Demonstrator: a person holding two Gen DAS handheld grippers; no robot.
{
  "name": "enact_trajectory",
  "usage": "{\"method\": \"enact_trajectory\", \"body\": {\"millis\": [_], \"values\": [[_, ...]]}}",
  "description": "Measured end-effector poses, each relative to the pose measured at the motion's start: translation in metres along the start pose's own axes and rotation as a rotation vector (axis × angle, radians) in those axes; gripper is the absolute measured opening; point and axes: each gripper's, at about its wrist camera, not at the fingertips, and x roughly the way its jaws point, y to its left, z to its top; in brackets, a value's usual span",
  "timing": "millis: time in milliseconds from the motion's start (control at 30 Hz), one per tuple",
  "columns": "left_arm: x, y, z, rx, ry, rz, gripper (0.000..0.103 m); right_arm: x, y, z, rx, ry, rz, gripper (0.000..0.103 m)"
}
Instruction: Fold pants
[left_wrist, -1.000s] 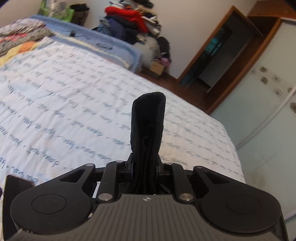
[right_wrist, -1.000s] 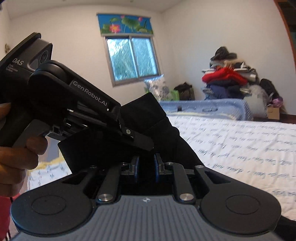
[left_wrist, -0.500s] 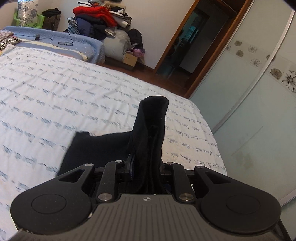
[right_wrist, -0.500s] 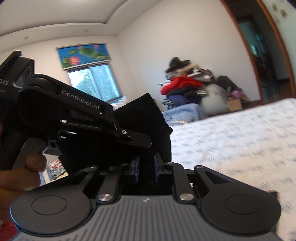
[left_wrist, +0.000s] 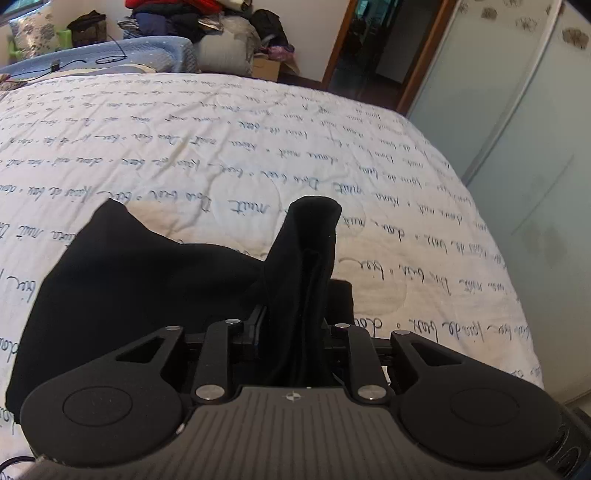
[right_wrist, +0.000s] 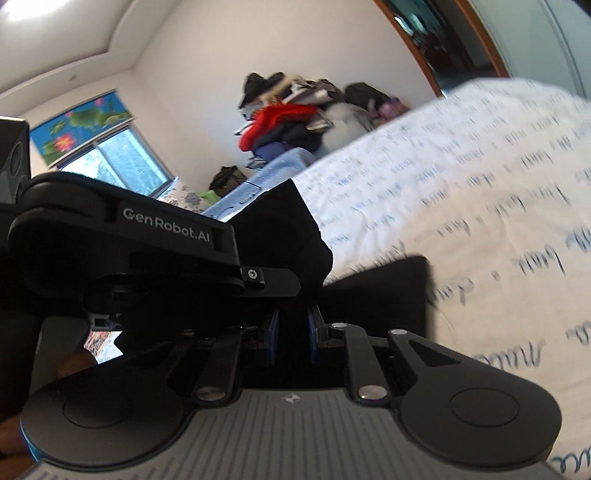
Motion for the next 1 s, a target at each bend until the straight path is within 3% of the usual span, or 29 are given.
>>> {"method": "enact_trajectory", "body": {"millis": [167,300,333,400,533,567,633,700,800,867,933,1000], "values": [[0.017,-0.017,-0.008,0.026,0.037,0.013,0.034,-0.009,-0.018,-0.003,0.05,0.011,-0.047,0.016],[0.026,-0.02,-0.013,0.01,0.083,-0.044,0.043,-0.023,-0.028,-0.004,0.027,0.015,-0.11,0.016],[0.028,-0.021,-0.014,0.006,0.098,-0.066,0.05,-0.027,-0.029,-0.004,0.012,0.015,-0.125,0.016],[0.025,-0.022,-0.016,0.012,0.101,-0.091,0.052,-0.035,-0.031,-0.005,-0.025,0.01,-0.155,0.016],[0.006,-0.003,-0.009,-0.07,0.071,-0.209,0.051,-0.056,-0.036,-0.005,-0.088,-0.045,-0.344,0.016],[0.0,0.005,-0.004,-0.088,0.044,-0.199,0.051,-0.061,-0.037,-0.002,-0.087,-0.071,-0.382,0.016],[-0.013,0.022,0.005,-0.102,-0.027,-0.087,0.052,-0.072,-0.035,0.004,-0.073,-0.119,-0.375,0.016],[-0.019,0.038,0.01,-0.086,-0.085,0.061,0.055,-0.07,-0.028,0.013,-0.064,-0.116,-0.28,0.016],[-0.02,0.065,0.014,-0.054,-0.123,0.205,0.06,-0.047,-0.022,0.025,-0.036,-0.073,-0.135,0.016],[-0.017,0.084,0.017,-0.065,-0.107,0.228,0.062,-0.023,-0.023,0.032,-0.034,-0.021,-0.134,0.017],[-0.01,0.104,0.022,-0.111,-0.071,0.179,0.062,-0.002,-0.026,0.037,-0.041,0.019,-0.181,0.017],[0.001,0.115,0.028,-0.14,-0.044,0.153,0.062,0.012,-0.038,0.038,-0.01,0.048,-0.152,0.017]]}}
